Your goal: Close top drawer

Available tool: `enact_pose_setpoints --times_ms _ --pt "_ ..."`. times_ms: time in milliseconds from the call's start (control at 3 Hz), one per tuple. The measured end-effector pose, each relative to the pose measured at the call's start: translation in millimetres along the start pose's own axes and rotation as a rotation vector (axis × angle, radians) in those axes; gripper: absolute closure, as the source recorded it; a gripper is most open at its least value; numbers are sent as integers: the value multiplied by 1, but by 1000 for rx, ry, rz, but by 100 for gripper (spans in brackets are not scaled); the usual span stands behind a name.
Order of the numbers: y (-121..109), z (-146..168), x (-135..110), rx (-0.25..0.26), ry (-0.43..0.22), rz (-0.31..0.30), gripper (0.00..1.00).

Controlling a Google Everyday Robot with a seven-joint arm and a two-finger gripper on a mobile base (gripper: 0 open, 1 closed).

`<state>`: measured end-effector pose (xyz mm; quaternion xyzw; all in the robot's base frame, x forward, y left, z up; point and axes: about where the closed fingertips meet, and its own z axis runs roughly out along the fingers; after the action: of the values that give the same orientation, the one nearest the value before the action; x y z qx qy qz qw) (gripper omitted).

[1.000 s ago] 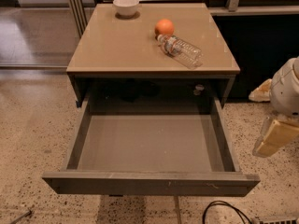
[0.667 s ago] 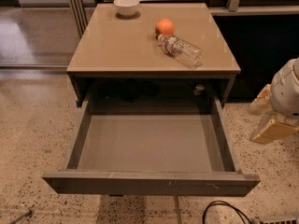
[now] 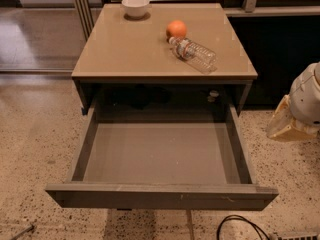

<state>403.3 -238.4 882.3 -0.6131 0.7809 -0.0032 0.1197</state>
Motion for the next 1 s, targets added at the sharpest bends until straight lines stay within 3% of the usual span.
enact_pose_setpoints --times_ms 333,667,1000 --pt "13 17 6 -14 -19 37 100" --pt "45 55 7 -80 -96 100 100" --pt "83 91 -11 -183 -192 127 100"
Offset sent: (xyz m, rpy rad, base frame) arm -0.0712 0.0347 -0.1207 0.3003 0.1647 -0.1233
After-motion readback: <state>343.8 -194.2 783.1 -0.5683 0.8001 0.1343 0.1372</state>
